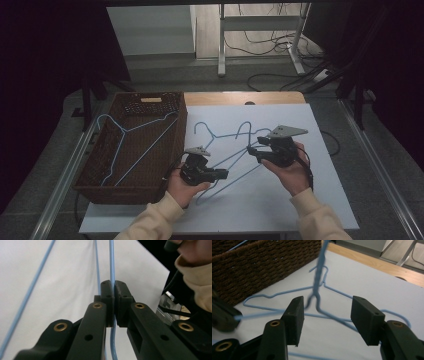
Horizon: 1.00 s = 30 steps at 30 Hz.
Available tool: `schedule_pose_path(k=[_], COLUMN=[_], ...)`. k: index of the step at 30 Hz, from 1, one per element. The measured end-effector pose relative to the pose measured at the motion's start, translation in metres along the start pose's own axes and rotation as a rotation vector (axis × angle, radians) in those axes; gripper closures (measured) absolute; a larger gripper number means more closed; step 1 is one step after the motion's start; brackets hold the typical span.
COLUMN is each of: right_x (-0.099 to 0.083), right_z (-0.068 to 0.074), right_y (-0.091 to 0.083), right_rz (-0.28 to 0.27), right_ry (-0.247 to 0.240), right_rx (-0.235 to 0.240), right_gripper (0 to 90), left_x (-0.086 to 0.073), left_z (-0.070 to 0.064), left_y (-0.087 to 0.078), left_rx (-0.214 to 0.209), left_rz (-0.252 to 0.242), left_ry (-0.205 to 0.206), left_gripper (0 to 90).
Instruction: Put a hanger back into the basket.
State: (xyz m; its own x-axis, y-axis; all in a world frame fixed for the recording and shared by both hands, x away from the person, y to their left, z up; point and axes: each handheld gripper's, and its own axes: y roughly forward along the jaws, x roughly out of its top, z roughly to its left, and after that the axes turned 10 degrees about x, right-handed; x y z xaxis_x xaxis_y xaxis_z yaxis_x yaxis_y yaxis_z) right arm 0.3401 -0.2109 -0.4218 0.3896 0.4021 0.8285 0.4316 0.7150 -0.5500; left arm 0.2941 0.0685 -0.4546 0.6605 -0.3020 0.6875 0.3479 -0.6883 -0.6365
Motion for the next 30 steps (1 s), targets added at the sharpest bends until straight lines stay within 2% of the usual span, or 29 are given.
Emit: schedule_pose_path(k=[2,4,8,11,21,30], right_x=[-0.011,-0.019,-0.031,-0.042,-0.050,-0.053], right_z=[-0.004,-0.008,-0.014,-0.019,-0.023,-0.026], right_y=[-0.009,-0.015,-0.023,-0.030,-0.035,-0.033], right_rz=[-0.024,-0.040,-0.048,-0.055,-0.055,-0.039], right_ry=[0.003,0.008,0.034,0.053,0.067,0.068], right_rx=[0.000,-0.013,-0.014,-0.009,-0.022,-0.035], right_gripper=[42.8,42.2,42.1,42.1,40.9,40.4], left_x=[0.004,0.005,0.009,0.013,0.018,0.021], left_z=[-0.001,-0.001,0.000,-0.001,0.003,0.010], left_y=[-0.010,-0.014,-0.025,-0.037,-0.060,-0.091], left_rx=[0.009,0.006,-0.006,0.010,0.013,0.021], left_rz=[-0.027,-0.037,-0.070,-0.094,-0.143,-0.206], left_ry=[0.007,0.008,0.032,0.058,0.065,0.084], left_gripper=[86.5,86.5,86.5,86.6,86.5,86.5])
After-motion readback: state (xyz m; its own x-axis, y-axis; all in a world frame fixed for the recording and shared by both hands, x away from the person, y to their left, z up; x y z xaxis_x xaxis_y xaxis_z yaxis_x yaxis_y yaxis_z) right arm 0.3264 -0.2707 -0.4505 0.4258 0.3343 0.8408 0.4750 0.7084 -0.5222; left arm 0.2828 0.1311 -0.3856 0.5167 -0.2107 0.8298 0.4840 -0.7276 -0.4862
